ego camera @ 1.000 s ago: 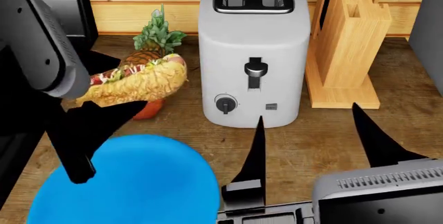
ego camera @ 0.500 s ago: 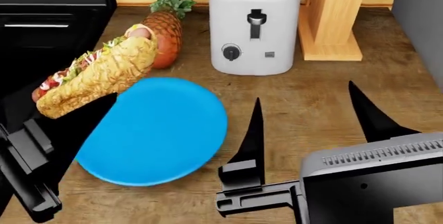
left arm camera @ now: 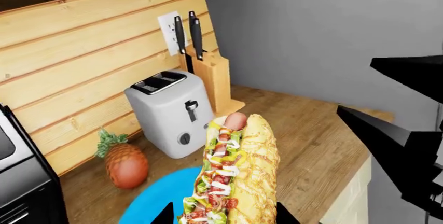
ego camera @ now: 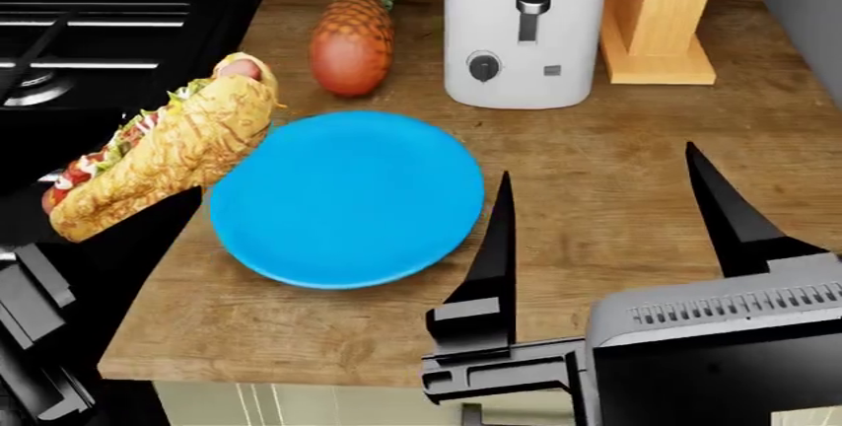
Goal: Pick the hot dog from the counter and place it in the microwave.
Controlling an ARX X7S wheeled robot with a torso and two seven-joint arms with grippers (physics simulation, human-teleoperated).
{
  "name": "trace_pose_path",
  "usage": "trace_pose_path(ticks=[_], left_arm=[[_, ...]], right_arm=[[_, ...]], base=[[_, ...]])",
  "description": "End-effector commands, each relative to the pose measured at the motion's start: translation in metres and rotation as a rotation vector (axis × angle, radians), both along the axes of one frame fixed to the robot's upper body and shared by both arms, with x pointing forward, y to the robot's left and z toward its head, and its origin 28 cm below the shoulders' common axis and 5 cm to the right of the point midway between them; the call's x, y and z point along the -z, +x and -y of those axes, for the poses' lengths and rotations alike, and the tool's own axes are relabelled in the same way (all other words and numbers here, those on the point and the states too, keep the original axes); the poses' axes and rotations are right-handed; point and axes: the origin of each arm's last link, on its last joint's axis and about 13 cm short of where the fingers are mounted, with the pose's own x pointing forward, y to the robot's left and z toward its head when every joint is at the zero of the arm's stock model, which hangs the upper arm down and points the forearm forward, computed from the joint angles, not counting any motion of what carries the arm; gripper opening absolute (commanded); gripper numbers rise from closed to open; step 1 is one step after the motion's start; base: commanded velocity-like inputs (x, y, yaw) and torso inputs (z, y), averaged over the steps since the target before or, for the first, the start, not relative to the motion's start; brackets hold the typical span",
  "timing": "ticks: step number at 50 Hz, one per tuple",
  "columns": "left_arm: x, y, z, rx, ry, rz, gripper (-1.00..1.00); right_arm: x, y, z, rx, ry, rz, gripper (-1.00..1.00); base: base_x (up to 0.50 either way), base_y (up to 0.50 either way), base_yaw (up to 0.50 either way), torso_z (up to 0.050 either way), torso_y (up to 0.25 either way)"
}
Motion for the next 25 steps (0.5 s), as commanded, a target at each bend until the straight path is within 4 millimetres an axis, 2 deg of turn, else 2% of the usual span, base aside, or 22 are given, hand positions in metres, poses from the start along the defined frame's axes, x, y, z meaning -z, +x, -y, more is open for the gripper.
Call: trace_pose_path(ticks=[1, 25], left_arm=[[0.0009, -0.0002, -0.0013, -0.014, -0.021, -0.006, -1.00], [0.0036, 0.0033, -0.0020, -0.028, -0.039, -0.017, -1.00]], right_arm=[[-0.0003, -0.0015, 0.0006, 0.016, -0.013, 0.023, 1.00], [-0.0021, 0.0013, -0.0017, -0.001, -0.022, 0.020, 1.00]], base=[[0.00, 0.50, 0.00, 0.000, 0.000], [0.00, 0.50, 0.00, 0.000, 0.000]])
